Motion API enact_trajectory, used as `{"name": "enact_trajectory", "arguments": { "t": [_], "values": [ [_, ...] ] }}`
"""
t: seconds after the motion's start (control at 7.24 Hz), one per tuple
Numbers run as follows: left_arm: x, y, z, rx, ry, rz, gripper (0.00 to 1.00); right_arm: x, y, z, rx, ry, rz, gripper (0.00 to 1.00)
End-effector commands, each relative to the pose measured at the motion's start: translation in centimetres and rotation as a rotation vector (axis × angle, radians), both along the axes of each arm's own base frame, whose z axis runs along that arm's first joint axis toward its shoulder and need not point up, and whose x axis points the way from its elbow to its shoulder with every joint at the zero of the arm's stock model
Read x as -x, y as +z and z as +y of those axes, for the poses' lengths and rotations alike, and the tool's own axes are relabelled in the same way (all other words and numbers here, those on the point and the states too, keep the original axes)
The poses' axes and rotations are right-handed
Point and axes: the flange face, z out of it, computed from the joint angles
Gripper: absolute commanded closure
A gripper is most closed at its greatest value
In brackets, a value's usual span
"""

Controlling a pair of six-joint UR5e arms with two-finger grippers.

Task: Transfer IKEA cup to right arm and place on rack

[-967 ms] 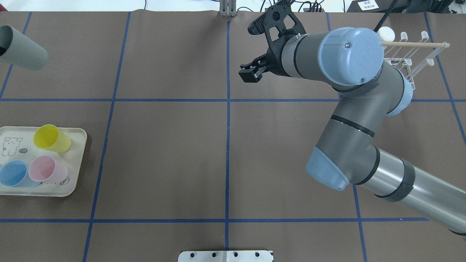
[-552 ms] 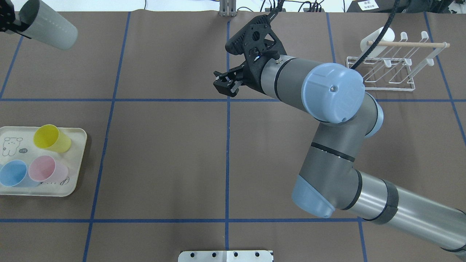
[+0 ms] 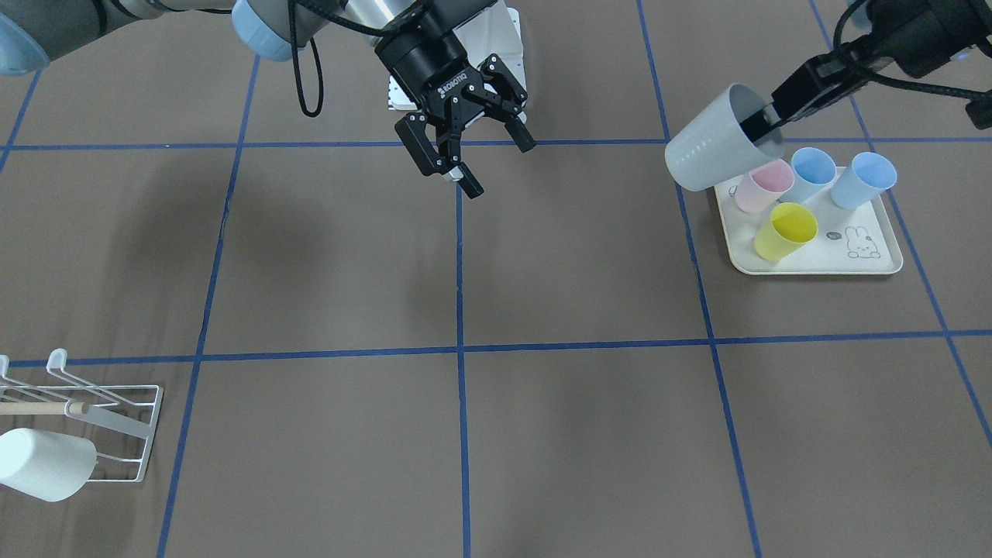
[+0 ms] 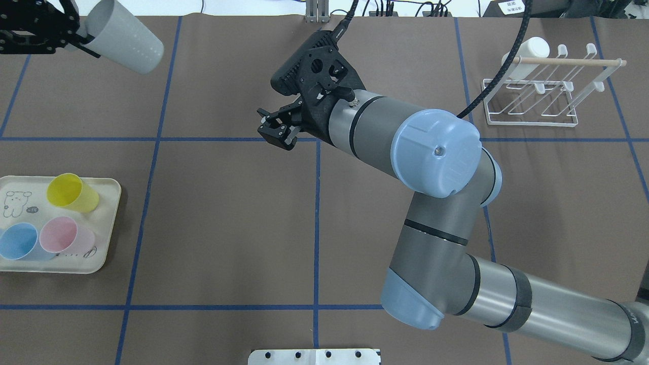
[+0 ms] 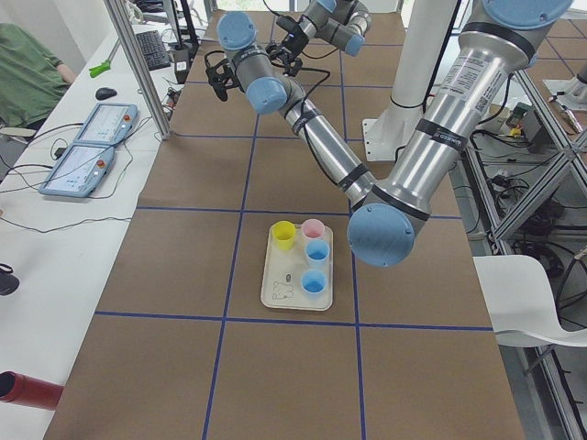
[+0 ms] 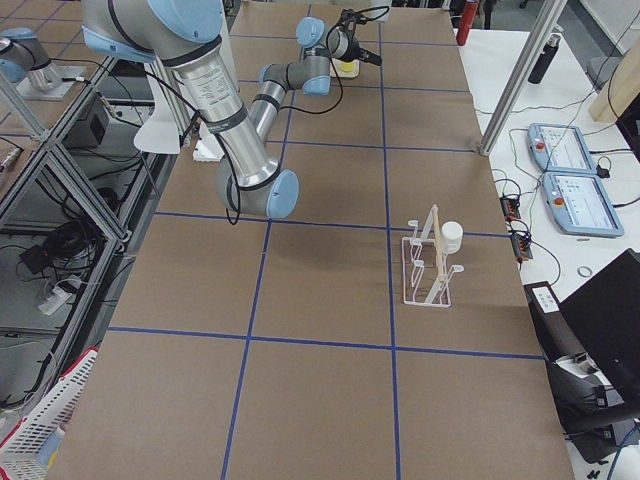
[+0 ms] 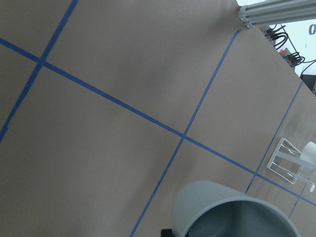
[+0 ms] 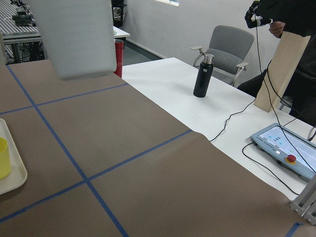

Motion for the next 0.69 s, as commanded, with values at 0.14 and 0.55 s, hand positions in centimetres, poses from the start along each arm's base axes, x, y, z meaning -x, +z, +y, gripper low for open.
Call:
{"name": "enact_trajectory", "arguments": {
  "t": [0.14, 0.55],
  "values": [
    [-2.8, -3.0, 0.6, 0.033, 0.038, 0.021, 1.0, 1.3, -0.4, 2.6, -0.143, 0.048, -0.032, 0.02],
    [-4.1, -4.3, 1.1, 0.026, 0.081, 0.036, 1.0, 3.7, 0.5, 4.6, -0.162, 0.098, -0.134, 0.02]
  ]
}}
